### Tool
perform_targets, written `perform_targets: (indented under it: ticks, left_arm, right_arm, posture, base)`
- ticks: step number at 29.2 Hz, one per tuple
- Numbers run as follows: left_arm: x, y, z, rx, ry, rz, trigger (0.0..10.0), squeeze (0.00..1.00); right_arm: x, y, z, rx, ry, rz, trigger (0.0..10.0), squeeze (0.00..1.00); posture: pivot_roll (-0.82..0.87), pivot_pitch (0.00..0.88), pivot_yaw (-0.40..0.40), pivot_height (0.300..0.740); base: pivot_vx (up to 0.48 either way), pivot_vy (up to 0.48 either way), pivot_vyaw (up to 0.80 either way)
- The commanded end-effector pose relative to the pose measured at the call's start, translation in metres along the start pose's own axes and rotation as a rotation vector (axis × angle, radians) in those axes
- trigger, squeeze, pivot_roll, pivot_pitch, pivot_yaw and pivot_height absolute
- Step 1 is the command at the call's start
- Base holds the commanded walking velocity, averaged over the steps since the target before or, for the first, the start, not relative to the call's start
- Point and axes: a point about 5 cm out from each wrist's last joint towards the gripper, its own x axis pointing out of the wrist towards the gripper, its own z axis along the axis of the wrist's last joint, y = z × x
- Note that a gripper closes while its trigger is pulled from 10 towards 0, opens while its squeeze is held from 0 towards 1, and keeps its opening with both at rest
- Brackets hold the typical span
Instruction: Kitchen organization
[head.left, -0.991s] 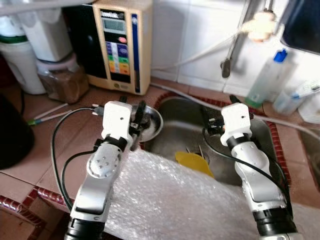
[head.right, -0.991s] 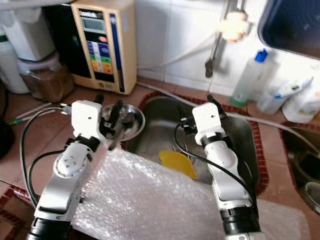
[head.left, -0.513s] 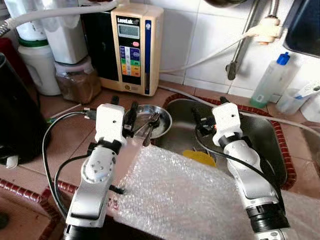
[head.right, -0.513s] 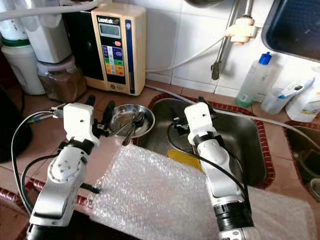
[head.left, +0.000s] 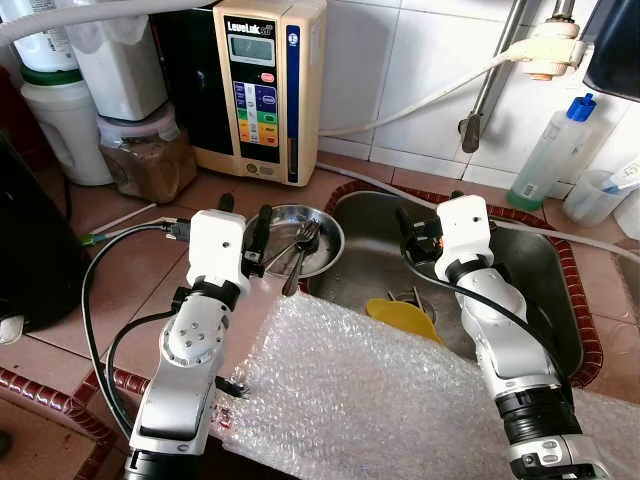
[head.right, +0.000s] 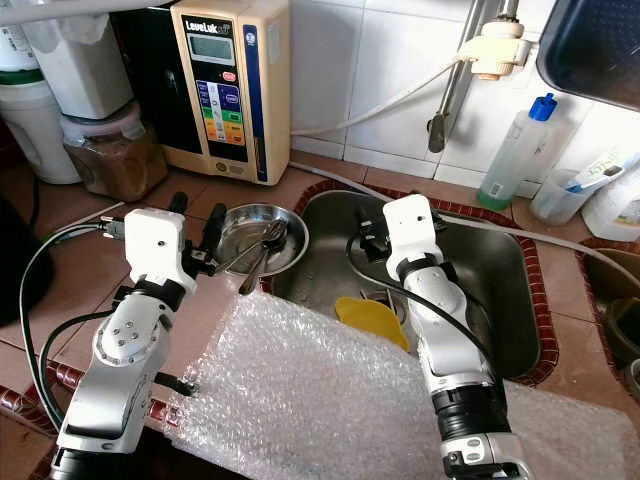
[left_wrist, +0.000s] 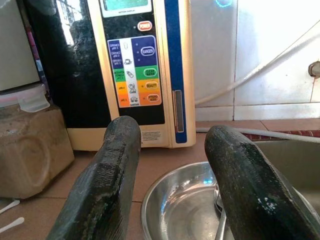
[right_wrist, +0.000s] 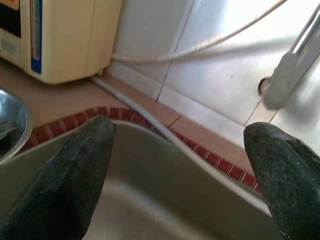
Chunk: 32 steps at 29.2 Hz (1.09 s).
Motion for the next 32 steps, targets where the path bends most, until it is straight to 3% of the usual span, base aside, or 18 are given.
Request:
perform_targets:
  ticks: [1, 6, 12, 17, 25, 32]
  left_arm:
    - [0.0, -0.002, 0.001, 0.008, 0.002, -0.004, 10.0, 0.0]
    - [-0.003, 0.006, -0.002, 0.066, 0.017, 0.06, 10.0, 0.0]
    - [-0.026, 0.024, -0.001, 0.106, 0.036, 0.12, 10.0, 0.0]
    - [-0.037, 0.028, 0.006, 0.11, 0.032, 0.136, 10.0, 0.0]
    - [-0.056, 0.034, 0.0, 0.141, 0.082, 0.165, 10.0, 0.0]
    - [-0.062, 0.031, 0.002, 0.128, 0.1, 0.16, 10.0, 0.0]
  right_arm:
    - [0.002, -0.001, -0.014, 0.001, 0.102, 0.025, 10.0, 0.0]
    - [0.01, -0.003, -0.031, 0.001, 0.214, 0.047, 10.0, 0.0]
    - [0.028, -0.009, -0.03, -0.026, 0.273, 0.029, 10.0, 0.0]
    - [0.033, -0.01, -0.031, -0.028, 0.301, 0.022, 10.0, 0.0]
    - [0.038, -0.006, -0.036, -0.035, 0.367, -0.002, 10.0, 0.0]
    - [0.04, 0.013, -0.04, -0.011, 0.417, 0.051, 10.0, 0.0]
  posture:
    - [0.13, 0.0, -0.028, 0.74]
    - [0.14, 0.0, -0.034, 0.74]
    - [0.19, 0.0, -0.051, 0.74]
    - [0.21, 0.0, -0.062, 0.74]
    - [0.25, 0.0, -0.085, 0.74]
    - [0.26, 0.0, -0.095, 0.74]
  base:
    - [0.0, 0.0, 0.0]
    - [0.0, 0.0, 0.0]
    - [0.0, 0.0, 0.0]
    - [0.0, 0.0, 0.0]
    - [0.0, 0.0, 0.0]
    - [0.0, 0.0, 0.0]
